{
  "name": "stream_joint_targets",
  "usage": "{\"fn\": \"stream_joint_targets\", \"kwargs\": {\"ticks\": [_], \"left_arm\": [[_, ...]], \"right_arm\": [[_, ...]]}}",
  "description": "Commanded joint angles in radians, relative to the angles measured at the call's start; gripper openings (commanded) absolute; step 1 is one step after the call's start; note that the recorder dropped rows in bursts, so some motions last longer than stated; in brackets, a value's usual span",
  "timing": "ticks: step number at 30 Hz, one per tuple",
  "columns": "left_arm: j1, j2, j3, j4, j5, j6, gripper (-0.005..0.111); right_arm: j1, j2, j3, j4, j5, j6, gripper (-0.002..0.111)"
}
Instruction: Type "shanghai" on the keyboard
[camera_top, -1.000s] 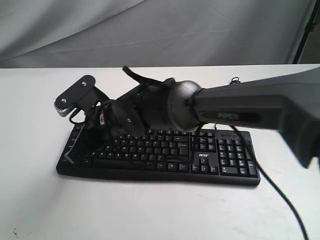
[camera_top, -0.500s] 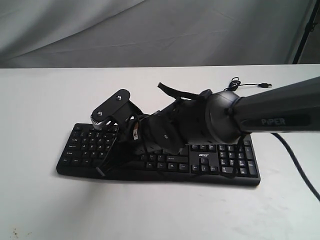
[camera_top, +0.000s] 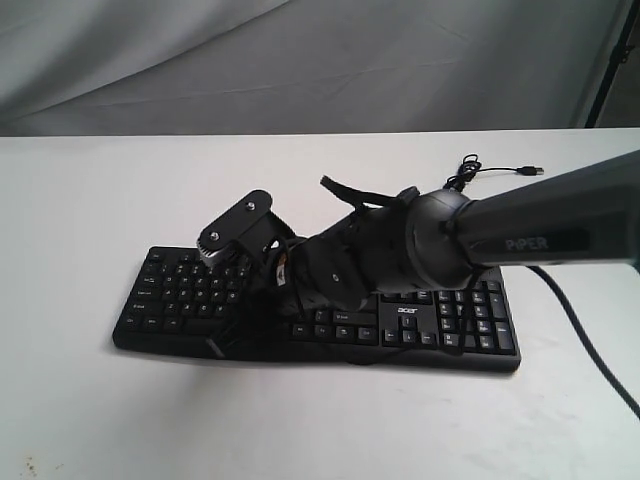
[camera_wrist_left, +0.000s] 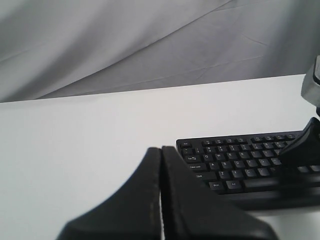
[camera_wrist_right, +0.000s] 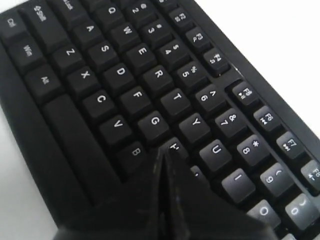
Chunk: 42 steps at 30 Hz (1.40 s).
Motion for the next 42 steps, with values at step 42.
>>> {"fn": "stream_joint_targets", "kwargs": {"ticks": [42], "left_arm": [[-0.004,-0.003,0.004,0.001,-0.003,-0.003,0.000]], "right_arm": [[0.005,-0.075,0.005,0.008,-0.009,-0.005,0.000]]}}
